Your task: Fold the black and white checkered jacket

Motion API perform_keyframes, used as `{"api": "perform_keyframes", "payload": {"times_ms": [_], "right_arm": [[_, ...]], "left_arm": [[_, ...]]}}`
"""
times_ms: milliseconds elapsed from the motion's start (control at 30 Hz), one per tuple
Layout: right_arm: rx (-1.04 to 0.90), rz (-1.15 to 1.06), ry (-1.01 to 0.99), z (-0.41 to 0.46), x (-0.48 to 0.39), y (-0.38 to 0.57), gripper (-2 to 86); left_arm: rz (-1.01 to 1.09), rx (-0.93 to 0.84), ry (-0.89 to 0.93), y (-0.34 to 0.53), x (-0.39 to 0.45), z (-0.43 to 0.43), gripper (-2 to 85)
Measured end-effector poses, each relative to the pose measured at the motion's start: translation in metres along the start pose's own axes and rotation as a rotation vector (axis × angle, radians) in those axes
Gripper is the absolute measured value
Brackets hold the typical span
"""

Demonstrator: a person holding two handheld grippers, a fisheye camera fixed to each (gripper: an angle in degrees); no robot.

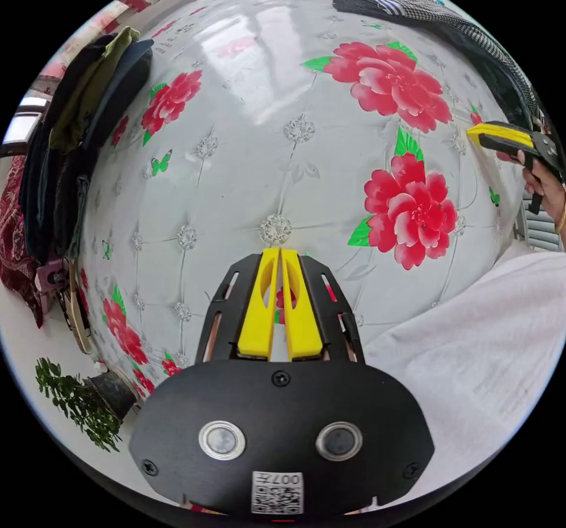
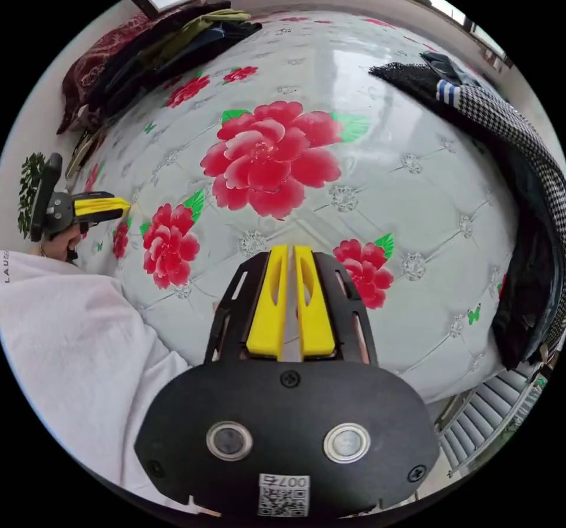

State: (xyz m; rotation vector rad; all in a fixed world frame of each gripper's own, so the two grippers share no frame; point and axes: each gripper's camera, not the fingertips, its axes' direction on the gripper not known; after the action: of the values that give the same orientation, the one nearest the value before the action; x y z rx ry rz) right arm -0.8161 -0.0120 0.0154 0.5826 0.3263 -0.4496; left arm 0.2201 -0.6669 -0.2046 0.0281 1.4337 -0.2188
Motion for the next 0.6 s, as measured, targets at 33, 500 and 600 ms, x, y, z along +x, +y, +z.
{"api": "perform_keyframes", "payload": {"times_ms": [33, 500, 600], "right_arm": [[0.053, 0.091, -0.061, -0.007, 0.02, 0.003, 7.2], [0.706, 0.676, 0.314, -0.21, 0.285, -0.053, 13.6], [0.649, 0.798, 0.25, -0.206, 0.338, -0.086, 13.1]], "left_arm": [[-0.002, -0.008, -0.036, -0.004, 0.008, -0.001, -1.0], [-0.11, -0.098, -0.132, -0.034, 0.032, -0.005, -0.9], [-0.15, -0.09, -0.11, -0.031, 0.026, -0.005, -1.0]]}}
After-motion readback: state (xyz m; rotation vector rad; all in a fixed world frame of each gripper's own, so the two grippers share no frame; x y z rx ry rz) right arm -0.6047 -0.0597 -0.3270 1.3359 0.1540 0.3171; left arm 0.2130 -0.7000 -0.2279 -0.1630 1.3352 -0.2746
